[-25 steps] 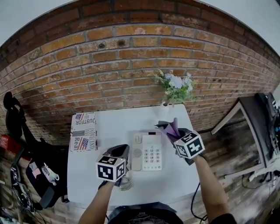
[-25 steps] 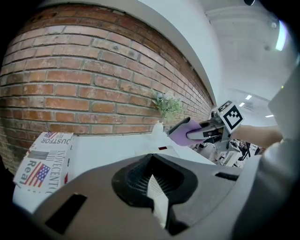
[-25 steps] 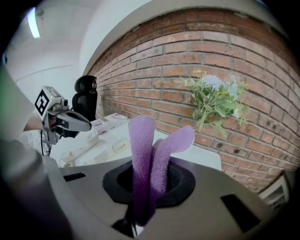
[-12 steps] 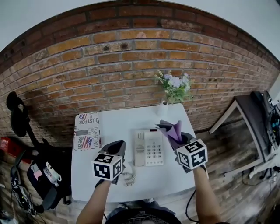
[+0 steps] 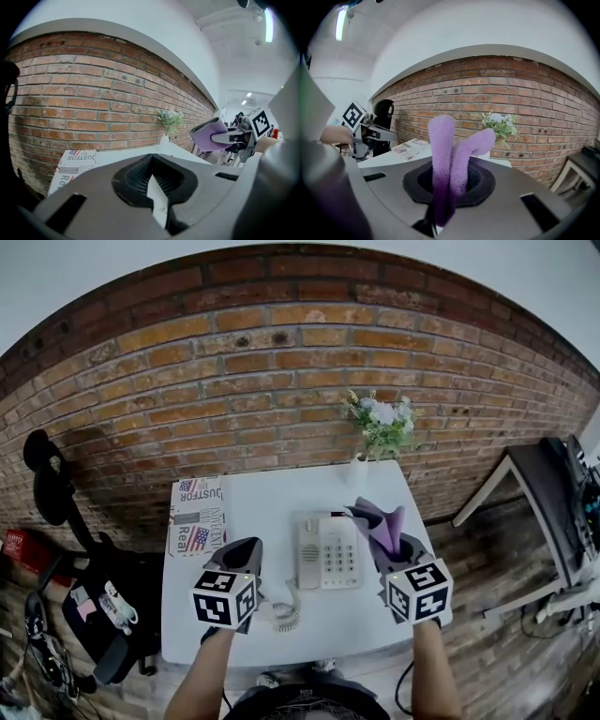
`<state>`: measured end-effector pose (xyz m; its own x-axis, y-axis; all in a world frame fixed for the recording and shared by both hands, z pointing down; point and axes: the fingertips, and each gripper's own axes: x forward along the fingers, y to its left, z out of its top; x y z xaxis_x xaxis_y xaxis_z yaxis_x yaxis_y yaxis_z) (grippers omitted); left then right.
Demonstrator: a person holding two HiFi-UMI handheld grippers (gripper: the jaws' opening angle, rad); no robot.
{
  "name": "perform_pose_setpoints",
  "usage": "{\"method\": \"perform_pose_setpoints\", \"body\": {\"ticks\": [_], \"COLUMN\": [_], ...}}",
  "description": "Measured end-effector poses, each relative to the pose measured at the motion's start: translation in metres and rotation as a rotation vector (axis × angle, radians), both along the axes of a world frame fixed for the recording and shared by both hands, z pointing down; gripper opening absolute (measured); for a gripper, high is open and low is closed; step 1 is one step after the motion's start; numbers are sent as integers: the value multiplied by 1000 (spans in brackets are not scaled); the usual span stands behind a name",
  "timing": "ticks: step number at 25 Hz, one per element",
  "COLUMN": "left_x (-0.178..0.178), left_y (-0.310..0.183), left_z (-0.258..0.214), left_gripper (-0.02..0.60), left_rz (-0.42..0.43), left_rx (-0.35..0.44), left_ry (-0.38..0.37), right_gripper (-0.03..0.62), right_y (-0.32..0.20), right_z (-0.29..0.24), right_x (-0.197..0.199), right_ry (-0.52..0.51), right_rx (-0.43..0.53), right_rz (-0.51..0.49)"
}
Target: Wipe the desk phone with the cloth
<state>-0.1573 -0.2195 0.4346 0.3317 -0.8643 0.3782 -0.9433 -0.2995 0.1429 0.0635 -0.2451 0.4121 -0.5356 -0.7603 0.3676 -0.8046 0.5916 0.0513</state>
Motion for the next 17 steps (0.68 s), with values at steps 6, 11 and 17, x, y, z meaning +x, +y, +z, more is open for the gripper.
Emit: {"method": "perform_pose_setpoints", "body": {"ticks": [6,11,17], "left_x": [-9,-13,-14], "left_y": [6,9,9], "left_z": [-2,-2,-3], "left_gripper": [5,5,5], "left_rz": [-10,-12,-5], "left_rx": [2,3,5], "left_ry": [5,10,12], "right_gripper": [46,46,46], "right_y": [6,9,12], "right_z": [0,0,1], "right_x": [-9,-15,-19], "right_ry": [-8,-22,-14], "right_rx": [-3,-9,-16], "right_rz": [-7,-14,-24]}}
